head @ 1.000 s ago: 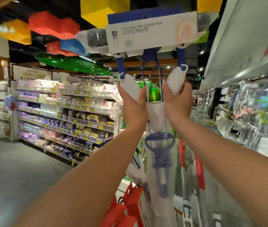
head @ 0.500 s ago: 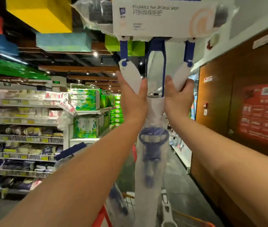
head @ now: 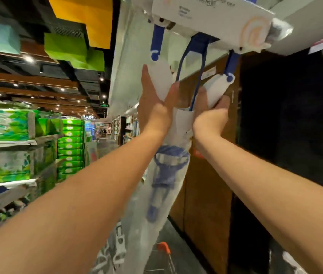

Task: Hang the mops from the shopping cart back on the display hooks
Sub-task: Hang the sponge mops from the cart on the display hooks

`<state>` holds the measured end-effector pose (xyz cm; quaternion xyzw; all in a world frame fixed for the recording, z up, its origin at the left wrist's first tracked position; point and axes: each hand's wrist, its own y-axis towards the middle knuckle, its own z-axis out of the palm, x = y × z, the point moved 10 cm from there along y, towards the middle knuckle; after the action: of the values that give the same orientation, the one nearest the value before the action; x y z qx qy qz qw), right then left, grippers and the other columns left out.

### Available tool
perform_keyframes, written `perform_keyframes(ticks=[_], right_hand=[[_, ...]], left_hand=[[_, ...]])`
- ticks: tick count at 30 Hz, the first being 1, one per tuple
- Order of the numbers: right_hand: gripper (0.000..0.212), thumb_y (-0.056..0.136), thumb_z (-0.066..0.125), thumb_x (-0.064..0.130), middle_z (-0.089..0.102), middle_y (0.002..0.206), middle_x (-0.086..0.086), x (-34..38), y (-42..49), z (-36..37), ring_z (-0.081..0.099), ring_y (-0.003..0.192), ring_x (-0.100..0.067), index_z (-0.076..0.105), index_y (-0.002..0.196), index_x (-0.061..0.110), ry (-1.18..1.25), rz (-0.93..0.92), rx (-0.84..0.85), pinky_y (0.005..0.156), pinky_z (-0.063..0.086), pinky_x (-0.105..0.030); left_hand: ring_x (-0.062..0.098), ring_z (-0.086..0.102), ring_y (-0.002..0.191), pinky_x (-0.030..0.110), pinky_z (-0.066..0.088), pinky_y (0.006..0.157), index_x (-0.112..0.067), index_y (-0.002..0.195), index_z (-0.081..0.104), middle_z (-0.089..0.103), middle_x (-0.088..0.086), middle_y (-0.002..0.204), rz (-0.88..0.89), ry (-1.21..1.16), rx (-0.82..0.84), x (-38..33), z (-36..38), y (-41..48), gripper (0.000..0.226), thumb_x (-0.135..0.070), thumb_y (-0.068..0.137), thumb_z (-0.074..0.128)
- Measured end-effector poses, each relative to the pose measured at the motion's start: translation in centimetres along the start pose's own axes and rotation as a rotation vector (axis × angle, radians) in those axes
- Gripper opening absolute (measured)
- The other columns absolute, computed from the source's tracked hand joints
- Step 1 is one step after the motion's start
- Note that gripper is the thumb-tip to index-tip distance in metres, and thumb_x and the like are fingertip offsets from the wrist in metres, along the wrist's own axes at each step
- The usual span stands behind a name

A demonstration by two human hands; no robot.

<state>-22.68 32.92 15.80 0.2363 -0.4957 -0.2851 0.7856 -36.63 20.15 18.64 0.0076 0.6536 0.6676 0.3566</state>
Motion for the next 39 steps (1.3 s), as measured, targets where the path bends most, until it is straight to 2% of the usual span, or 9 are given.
perform_keyframes(ticks=[2, 7, 10, 12, 15, 24, 29, 35, 39], right_hand=[[0.034, 0.088, 0.06, 0.048, 0.059, 0.095, 0.009, 1.5, 1.0, -4.3, 0.058, 0.089, -0.012, 0.048, 0.105, 0.021, -0.035, -0.025, -0.044, 0.071, 0.047, -0.024], [0.035, 0.087, 0.06, 0.05, 0.06, 0.098, 0.002, 4.8, 3.7, -16.2, 0.061, 0.092, -0.02, 0.048, 0.102, 0.021, -0.198, -0.063, -0.164, 0.083, 0.053, -0.042], [0.038, 0.087, 0.061, 0.049, 0.059, 0.1, 0.001, 7.8, 4.8, -23.1, 0.058, 0.088, -0.018, 0.048, 0.106, 0.018, -0.29, -0.115, -0.215, 0.073, 0.046, -0.03], [0.037, 0.087, 0.062, 0.047, 0.059, 0.099, -0.001, 9.8, 5.4, -27.4, 0.055, 0.084, -0.02, 0.049, 0.105, 0.017, -0.373, -0.149, -0.259, 0.067, 0.037, -0.025], [0.037, 0.086, 0.063, 0.046, 0.06, 0.094, -0.004, 12.8, 6.1, -33.5, 0.058, 0.085, -0.027, 0.047, 0.1, 0.015, -0.481, -0.208, -0.327, 0.071, 0.043, -0.032], [0.04, 0.085, 0.061, 0.051, 0.058, 0.092, -0.001, 20.5, 6.4, -49.5, 0.056, 0.079, -0.021, 0.045, 0.1, 0.017, -0.795, -0.314, -0.567, 0.064, 0.04, -0.029], [0.041, 0.085, 0.061, 0.052, 0.058, 0.093, 0.0, 23.8, 6.3, -55.9, 0.057, 0.078, -0.017, 0.047, 0.102, 0.017, -0.946, -0.374, -0.72, 0.056, 0.039, -0.024], [0.038, 0.085, 0.065, 0.048, 0.057, 0.09, 0.001, 26.0, 6.7, -61.5, 0.056, 0.079, -0.017, 0.046, 0.098, 0.017, -1.06, -0.426, -0.859, 0.066, 0.042, -0.029], [0.041, 0.082, 0.067, 0.048, 0.06, 0.095, -0.004, 27.2, 6.8, -63.7, 0.06, 0.084, -0.021, 0.047, 0.097, 0.016, -1.135, -0.485, -0.953, 0.069, 0.049, -0.035]], left_hand=[[0.013, 0.054, 0.113, 0.023, 0.046, 0.089, -0.017, 0.152, 0.016, 0.05, 0.007, 0.141, -0.003, -0.093, 0.014, -2.4, 2.8, -1.7, 0.102, -0.075, 0.076, 0.052], [0.02, 0.051, 0.125, 0.036, 0.046, 0.103, -0.022, 0.142, 0.03, 0.048, 0.004, 0.14, -0.169, -0.301, 0.201, -6.6, 12.0, -7.1, 0.08, -0.061, 0.08, 0.061], [0.013, 0.057, 0.107, 0.015, 0.05, 0.077, -0.01, 0.126, 0.048, 0.057, -0.001, 0.115, -0.209, -0.33, 0.225, -10.2, 16.1, -10.7, 0.051, -0.044, 0.09, 0.06], [0.008, 0.053, 0.098, 0.01, 0.046, 0.067, -0.01, 0.121, 0.047, 0.052, -0.004, 0.106, -0.236, -0.369, 0.241, -12.8, 18.5, -13.2, 0.046, -0.043, 0.092, 0.058], [0.008, 0.051, 0.101, 0.018, 0.044, 0.081, -0.013, 0.131, 0.039, 0.049, -0.006, 0.11, -0.222, -0.45, 0.274, -16.6, 22.5, -16.4, 0.054, -0.045, 0.092, 0.057], [0.021, 0.057, 0.105, 0.036, 0.05, 0.087, -0.017, 0.147, 0.024, 0.054, 0.004, 0.122, -0.273, -0.75, 0.466, -27.6, 34.6, -25.7, 0.072, -0.048, 0.091, 0.057], [0.019, 0.051, 0.096, 0.034, 0.046, 0.085, -0.015, 0.145, 0.023, 0.043, -0.003, 0.108, -0.311, -0.893, 0.624, -33.0, 40.8, -29.8, 0.07, -0.047, 0.092, 0.056], [0.034, 0.059, 0.1, 0.045, 0.051, 0.084, -0.015, 0.138, 0.031, 0.06, 0.012, 0.117, -0.316, -1.017, 0.799, -37.4, 47.2, -33.5, 0.068, -0.051, 0.087, 0.06], [0.028, 0.056, 0.095, 0.032, 0.042, 0.075, -0.014, 0.139, 0.03, 0.057, 0.007, 0.111, -0.324, -1.096, 0.9, -39.9, 50.3, -35.4, 0.064, -0.044, 0.091, 0.058]])
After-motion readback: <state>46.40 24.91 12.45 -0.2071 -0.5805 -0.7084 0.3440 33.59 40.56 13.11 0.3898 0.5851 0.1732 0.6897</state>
